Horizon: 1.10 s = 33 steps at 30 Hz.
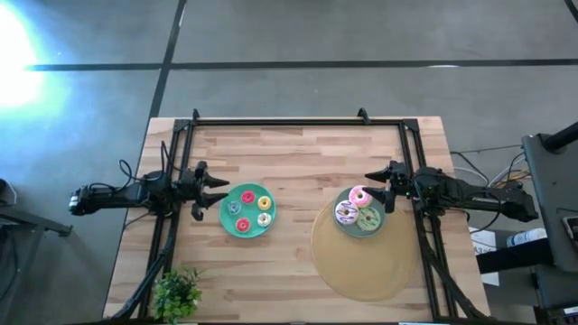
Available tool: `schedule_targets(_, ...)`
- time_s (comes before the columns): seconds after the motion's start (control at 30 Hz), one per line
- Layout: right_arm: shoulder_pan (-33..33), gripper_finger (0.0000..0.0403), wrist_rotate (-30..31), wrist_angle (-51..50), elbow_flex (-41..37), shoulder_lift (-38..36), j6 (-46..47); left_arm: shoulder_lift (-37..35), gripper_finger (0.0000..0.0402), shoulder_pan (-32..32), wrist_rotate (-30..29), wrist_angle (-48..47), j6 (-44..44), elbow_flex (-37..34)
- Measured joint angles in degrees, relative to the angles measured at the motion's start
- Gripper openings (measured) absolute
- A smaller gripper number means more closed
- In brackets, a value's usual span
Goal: Pick & Place donuts
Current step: Return to Home Position
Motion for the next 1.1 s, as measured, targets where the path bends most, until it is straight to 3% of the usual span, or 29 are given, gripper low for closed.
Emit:
schedule_targets(0.33,0.86,0.0295,0.00,0.14,0.00,-6.88,-0.02,0.00,0.0167,0.00,0.01,0.00,0.00,0.02)
schedule_targets(0.53,2.10,0.0295,0.03,-0.28,0.11,-6.87,-0.43,0.02,0.0167,0.00,0.01,-0.04,0.00,0.02)
schedule_targets(0.87,10.54,0.0295,-0.08,3.77,-1.02,-6.87,-26.31,0.04,0.0167,0.00,0.02,-0.09,0.00,0.03)
schedule_targets(1.1,14.78,0.0295,-0.25,11.15,-3.56,-6.87,-27.41,0.04,0.0167,0.00,0.02,-0.11,0.00,0.04)
